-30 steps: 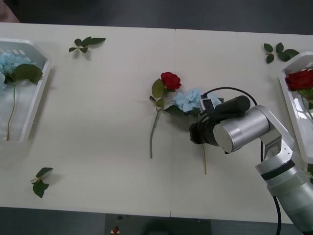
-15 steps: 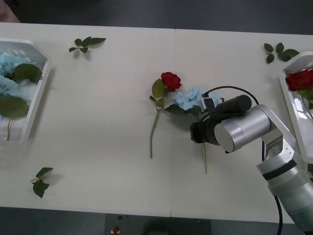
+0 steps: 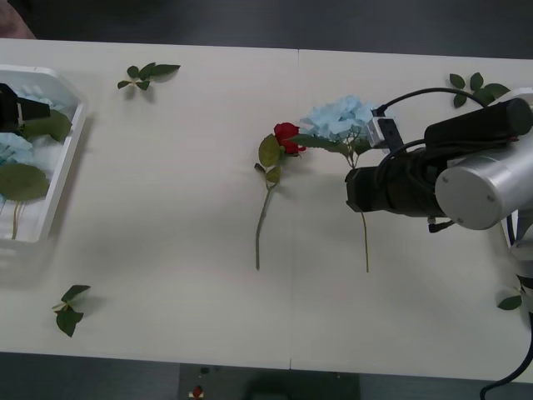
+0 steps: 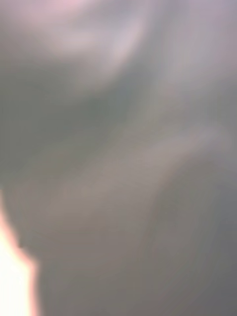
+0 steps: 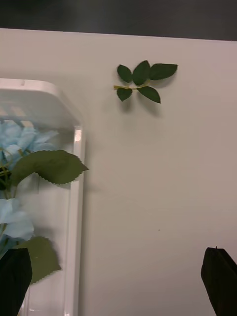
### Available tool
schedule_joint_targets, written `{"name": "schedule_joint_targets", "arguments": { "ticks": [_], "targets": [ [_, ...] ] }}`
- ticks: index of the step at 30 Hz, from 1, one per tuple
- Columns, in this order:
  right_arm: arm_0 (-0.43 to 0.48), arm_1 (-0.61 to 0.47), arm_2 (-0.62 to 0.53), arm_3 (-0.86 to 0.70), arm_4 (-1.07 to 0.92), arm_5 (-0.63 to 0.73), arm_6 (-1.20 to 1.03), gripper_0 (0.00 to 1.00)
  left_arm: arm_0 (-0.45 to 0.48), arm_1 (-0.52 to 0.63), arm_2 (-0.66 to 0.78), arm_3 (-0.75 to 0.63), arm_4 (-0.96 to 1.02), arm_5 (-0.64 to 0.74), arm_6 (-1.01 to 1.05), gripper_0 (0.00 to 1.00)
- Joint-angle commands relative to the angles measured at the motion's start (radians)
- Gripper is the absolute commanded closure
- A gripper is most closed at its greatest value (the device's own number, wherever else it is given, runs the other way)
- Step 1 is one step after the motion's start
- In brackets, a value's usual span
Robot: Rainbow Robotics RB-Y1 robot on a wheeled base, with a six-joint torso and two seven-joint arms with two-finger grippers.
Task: Put the red flowers into the right box and the blue flowers into the left box
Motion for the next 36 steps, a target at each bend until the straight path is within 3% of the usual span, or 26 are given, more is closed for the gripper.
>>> {"name": "schedule_joint_targets", "arguments": {
  "ticks": [1,7,13,22,26,29,36],
  "targets": [
    [-0.062,-0.008,-0.065,-0.079,-0.127,-0.001,0.0,1.0,-0.078,0.022,-0.111,-0.043,-0.079,-0.045,0.119,0.0],
    [-0.124,0.039,-0.185,-0.079,-0.354,-0.001,0.022,1.0,-0.113,-0.064,-0.159,-0.06,-0.156,-0.065,0.264,0.0],
    [-0.17,0.09,-0.289,-0.043,-0.587,-0.013,0.04,1.0,-0.112,-0.101,-0.108,-0.095,-0.013,-0.069,0.331,0.0],
    [-0.22,0.131,-0.312,0.045,-0.852,-0.129,0.085,1.0,-0.064,-0.15,0.234,-0.282,0.383,0.231,0.337,0.0],
    [-0.251,0.147,-0.312,0.085,-0.901,-0.142,0.183,1.0,-0.026,-0.173,0.321,-0.303,0.607,0.238,0.333,0.0],
    [-0.268,0.153,-0.312,0.111,-0.917,-0.149,0.261,1.0,-0.018,-0.198,0.323,-0.32,0.703,0.211,0.323,0.0],
    [-0.303,0.171,-0.314,0.146,-0.92,-0.169,0.464,1.0,-0.055,-0.305,0.17,-0.417,0.614,0.075,0.323,0.0]
  ]
}}
